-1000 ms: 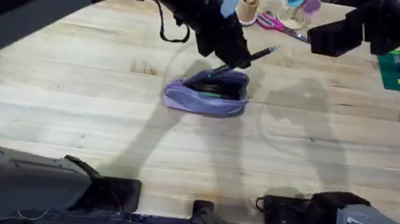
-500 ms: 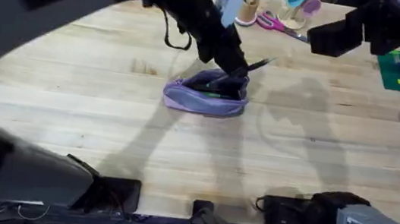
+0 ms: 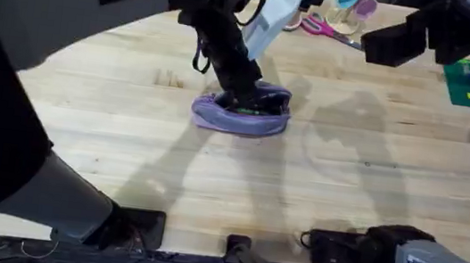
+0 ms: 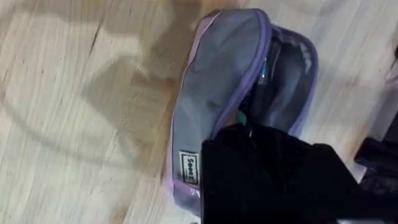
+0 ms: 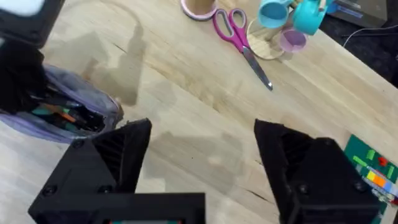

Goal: Unzip the bag, pick up the pens from the table one at a time and place them inside, then zip the bag closed.

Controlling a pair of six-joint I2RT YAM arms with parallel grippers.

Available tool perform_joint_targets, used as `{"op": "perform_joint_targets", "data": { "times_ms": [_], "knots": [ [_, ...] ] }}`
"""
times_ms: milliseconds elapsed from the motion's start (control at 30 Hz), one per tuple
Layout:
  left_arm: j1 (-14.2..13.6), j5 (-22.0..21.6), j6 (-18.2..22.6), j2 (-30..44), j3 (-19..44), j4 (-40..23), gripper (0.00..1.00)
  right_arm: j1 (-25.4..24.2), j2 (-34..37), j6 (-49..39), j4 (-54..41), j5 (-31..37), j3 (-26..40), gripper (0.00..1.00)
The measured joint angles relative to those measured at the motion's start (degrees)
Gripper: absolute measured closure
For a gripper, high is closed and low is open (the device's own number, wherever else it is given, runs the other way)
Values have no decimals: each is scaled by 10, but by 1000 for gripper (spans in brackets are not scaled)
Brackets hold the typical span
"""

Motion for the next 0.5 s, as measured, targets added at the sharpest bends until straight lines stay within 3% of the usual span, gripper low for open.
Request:
{"op": "perform_joint_targets", "data": {
  "times_ms": [200,267,400,500],
  "knots": [
    [-2,-15,1,0,0,-2,921,0,0,0,0,0,0,5],
    [-2,-27,3,0,0,-7,667,0,0,0,0,0,0,5],
    [-2,-37,3,0,0,-11,58,0,0,0,0,0,0,5],
    [-2,-37,3,0,0,-11,8,0,0,0,0,0,0,5]
  ]
}}
